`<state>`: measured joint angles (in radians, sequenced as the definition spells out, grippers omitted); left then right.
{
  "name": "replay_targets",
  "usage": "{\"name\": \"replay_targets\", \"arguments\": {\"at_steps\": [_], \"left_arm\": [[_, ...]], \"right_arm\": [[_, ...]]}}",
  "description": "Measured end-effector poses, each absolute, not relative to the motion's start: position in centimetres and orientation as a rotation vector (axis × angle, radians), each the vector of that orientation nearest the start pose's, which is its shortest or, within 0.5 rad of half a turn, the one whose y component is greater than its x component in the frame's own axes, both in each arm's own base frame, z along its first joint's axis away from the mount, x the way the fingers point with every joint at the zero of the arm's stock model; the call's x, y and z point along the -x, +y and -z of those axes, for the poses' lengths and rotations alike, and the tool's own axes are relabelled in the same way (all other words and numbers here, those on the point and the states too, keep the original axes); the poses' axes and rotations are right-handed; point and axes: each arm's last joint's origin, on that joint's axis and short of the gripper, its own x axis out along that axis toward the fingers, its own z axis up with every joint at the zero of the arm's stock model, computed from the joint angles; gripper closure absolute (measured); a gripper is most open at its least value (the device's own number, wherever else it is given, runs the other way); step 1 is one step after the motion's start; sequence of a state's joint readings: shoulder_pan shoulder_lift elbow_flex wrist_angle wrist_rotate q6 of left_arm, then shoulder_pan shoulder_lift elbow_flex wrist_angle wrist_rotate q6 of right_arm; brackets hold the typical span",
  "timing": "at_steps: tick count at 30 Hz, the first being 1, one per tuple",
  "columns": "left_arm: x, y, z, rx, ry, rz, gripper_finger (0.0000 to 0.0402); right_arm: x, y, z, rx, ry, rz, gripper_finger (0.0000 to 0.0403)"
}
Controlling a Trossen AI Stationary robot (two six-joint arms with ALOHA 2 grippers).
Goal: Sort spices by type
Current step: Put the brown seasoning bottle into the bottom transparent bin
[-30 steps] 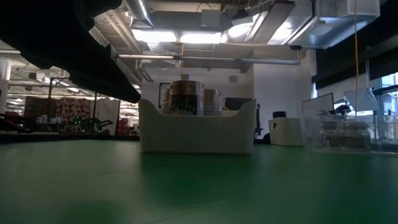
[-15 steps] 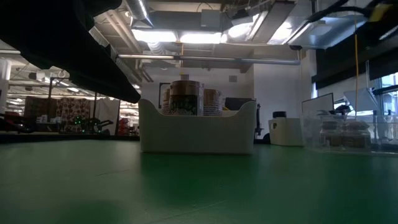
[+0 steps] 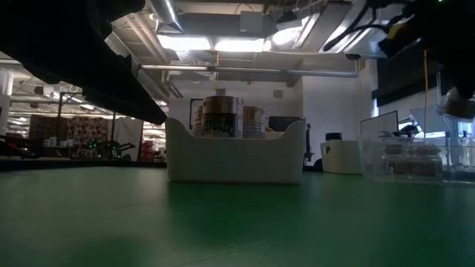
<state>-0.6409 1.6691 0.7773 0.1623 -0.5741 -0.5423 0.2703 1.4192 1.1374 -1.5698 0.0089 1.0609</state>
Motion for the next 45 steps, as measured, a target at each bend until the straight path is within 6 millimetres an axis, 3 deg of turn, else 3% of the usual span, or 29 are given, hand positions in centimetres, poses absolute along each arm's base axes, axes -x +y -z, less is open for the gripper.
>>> {"name": "replay_targets", "arguments": {"at_steps": [8,16,32,45], "left_arm": [[-26.2,-17.6,-15.2,0.107,0.594,-0.099,0.0153],[-26.0,-17.5,-15.0,0.102,0.613,-0.109,0.0153],[-26.0,-17.4,-14.9,0.096,0.62,-0.11,0.0153],[-26.0,-17.4,-14.9,0.095,0.622,-0.111,0.0153]], "right_arm": [[-19.7,1.9,-25.1,-0.491,1.738,0.799,0.0218],[-18.9,-0.1,-22.9,-0.526,1.798,0.805,0.0218],[-17.6,-1.9,-18.9,-0.609,1.834,0.775,0.0217],[-17.6,-1.9,-17.5,-0.635,1.79,0.729,0.02]]}}
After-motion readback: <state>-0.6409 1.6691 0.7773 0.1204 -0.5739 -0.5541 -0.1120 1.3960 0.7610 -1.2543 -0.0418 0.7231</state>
